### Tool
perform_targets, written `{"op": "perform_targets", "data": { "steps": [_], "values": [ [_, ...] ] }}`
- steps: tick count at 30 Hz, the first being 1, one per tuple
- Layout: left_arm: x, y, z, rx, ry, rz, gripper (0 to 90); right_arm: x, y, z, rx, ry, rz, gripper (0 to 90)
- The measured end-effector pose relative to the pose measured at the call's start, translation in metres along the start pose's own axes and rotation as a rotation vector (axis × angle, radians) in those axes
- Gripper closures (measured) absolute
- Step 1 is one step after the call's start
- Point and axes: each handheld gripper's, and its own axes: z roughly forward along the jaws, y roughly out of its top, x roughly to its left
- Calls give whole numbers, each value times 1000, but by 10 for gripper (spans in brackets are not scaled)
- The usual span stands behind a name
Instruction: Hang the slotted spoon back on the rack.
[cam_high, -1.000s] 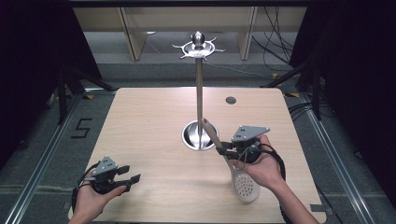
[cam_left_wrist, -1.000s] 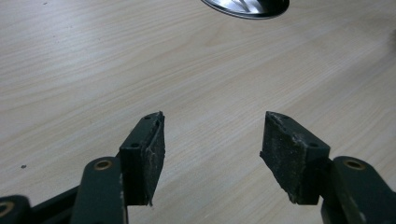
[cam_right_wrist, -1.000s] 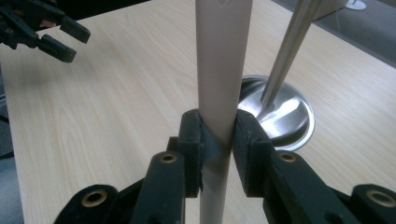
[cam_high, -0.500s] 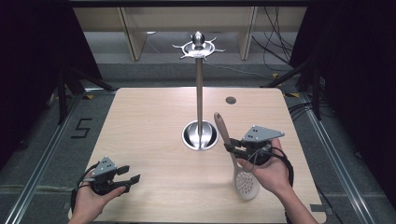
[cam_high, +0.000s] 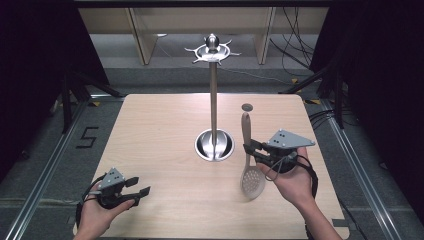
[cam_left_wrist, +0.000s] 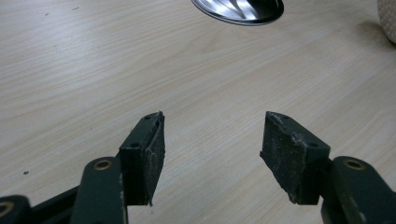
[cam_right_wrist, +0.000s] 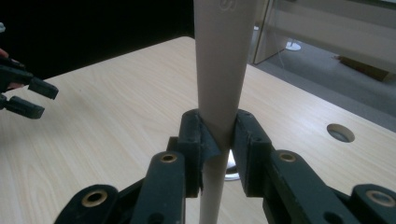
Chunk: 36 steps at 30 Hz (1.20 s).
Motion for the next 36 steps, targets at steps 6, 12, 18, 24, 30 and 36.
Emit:
{"op": "perform_targets", "data": {
  "steps": [6,12,18,24,30,36],
  "values": [
    [-2,0,2,-26,0,-38,383,0,3,1,-14,-9,18,749],
    [-2,0,2,-23,9,-32,383,2,10,3,-38,-13,15,749],
    [-2,0,1,-28,7,-28,384,3,17,2,-54,-26,-6,749],
    [-2,0,1,-34,2,-33,384,4,22,4,-62,-15,6,749],
    [-2,0,2,-37,0,-35,384,1,27,5,-63,-40,-10,749],
    [-2,0,1,-37,3,-32,384,1,32,6,-62,-36,2,749]
  ]
}}
